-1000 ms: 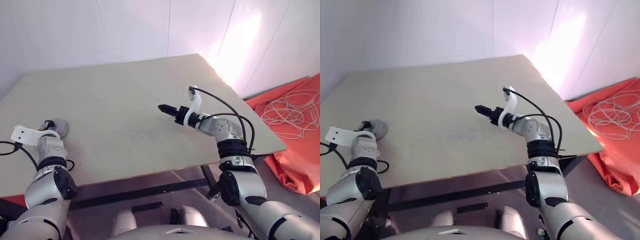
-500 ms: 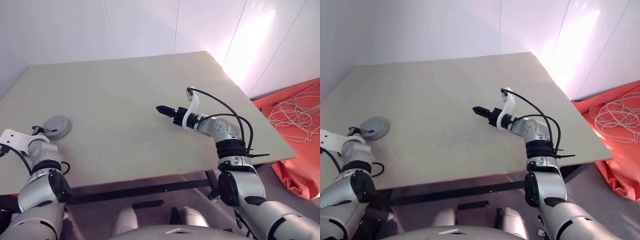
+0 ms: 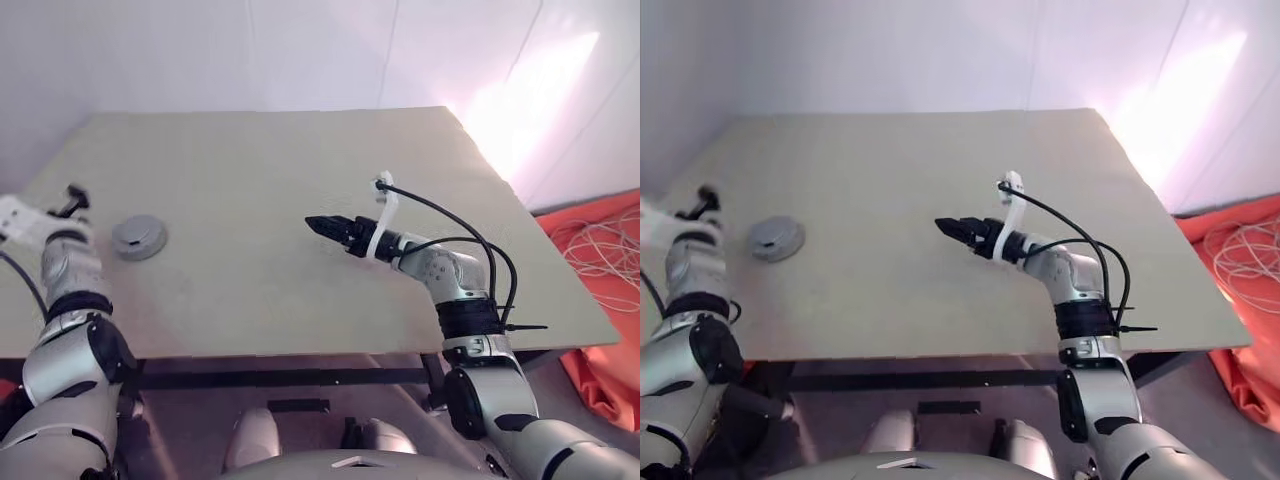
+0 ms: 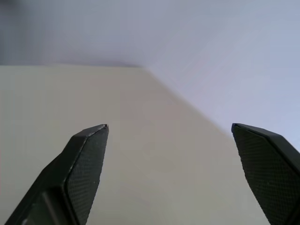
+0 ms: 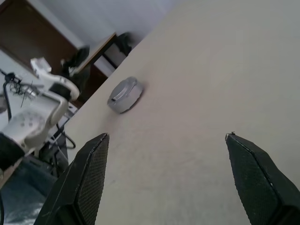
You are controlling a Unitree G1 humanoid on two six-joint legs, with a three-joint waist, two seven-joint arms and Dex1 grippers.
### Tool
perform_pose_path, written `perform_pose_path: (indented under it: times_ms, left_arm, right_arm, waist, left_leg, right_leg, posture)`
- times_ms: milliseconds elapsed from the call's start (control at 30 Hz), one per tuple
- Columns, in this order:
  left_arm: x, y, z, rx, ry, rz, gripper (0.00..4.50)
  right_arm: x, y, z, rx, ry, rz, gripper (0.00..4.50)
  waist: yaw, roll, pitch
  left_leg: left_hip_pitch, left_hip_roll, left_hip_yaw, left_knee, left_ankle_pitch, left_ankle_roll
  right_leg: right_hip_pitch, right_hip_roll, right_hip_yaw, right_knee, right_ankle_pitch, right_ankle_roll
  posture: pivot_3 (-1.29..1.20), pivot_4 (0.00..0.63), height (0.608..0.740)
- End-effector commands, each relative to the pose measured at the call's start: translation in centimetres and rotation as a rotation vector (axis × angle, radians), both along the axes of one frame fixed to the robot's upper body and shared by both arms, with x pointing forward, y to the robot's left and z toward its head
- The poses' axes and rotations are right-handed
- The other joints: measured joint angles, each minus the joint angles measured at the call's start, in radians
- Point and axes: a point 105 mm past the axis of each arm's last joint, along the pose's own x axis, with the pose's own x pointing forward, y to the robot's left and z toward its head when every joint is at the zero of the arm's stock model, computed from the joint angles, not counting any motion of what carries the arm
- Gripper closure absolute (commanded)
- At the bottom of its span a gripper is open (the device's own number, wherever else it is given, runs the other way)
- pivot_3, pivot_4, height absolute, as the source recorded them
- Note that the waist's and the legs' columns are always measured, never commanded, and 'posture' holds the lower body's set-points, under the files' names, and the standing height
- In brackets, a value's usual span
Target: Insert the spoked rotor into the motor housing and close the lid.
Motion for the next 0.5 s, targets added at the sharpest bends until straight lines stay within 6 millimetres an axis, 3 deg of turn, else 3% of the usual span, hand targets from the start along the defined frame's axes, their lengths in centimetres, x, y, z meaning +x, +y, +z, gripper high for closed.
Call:
perform_pose_path:
  times_ms: [33, 100, 200, 367, 500]
  left_arm:
    - [-1.5, -12.7, 4.2, 0.047, -0.173, -0.835, 0.02]
    - [-4.4, -17.1, 2.8, 0.121, -0.106, -1.114, 0.02]
    - [-6.3, -19.8, 1.1, 0.147, -0.026, -1.271, 0.02]
    - [-6.1, -21.9, -1.6, 0.242, 0.065, -1.273, 0.02]
    - [-4.5, -23.1, -4.6, 0.404, 0.110, -1.162, 0.02]
  right_arm:
    - [-1.1, -0.7, 2.9, 0.008, -0.235, 0.036, 0.00]
    - [-1.3, -1.7, 3.2, -0.019, -0.316, -0.003, 0.00]
    - [-1.2, -4.1, 3.3, -0.068, -0.361, -0.070, 0.00]
    - [-0.6, -9.9, 2.0, -0.228, -0.326, -0.219, 0.00]
    - [-1.6, -14.0, -0.9, -0.489, -0.331, -0.265, 0.00]
  waist:
    - [0.003, -0.001, 0.001]
    - [-0.005, -0.001, 0.001]
    - [-0.023, 0.000, 0.002]
    - [-0.030, 0.001, 0.002]
    - [-0.017, 0.004, 0.001]
  left_leg:
    - [0.000, -0.001, 0.002, 0.000, 0.000, 0.000]
    - [-0.001, -0.003, 0.007, 0.000, -0.002, 0.003]
    - [0.000, -0.004, 0.008, -0.001, -0.003, 0.006]
    - [-0.001, 0.000, 0.006, 0.000, -0.002, 0.004]
    - [0.002, -0.001, 0.006, 0.000, -0.002, 0.005]
  right_leg:
    - [0.001, -0.002, 0.001, 0.000, 0.000, -0.001]
    - [0.001, -0.006, 0.004, 0.000, 0.001, -0.001]
    - [0.000, -0.005, 0.005, 0.001, 0.001, -0.001]
    - [0.000, 0.004, 0.005, -0.001, -0.002, 0.005]
    - [0.006, 0.004, 0.004, -0.008, 0.002, 0.013]
  posture:
    - [0.00, 0.000, 0.740]
    - [0.00, 0.000, 0.740]
    - [0.00, 0.000, 0.740]
    - [0.00, 0.000, 0.740]
    - [0.00, 0.000, 0.740]
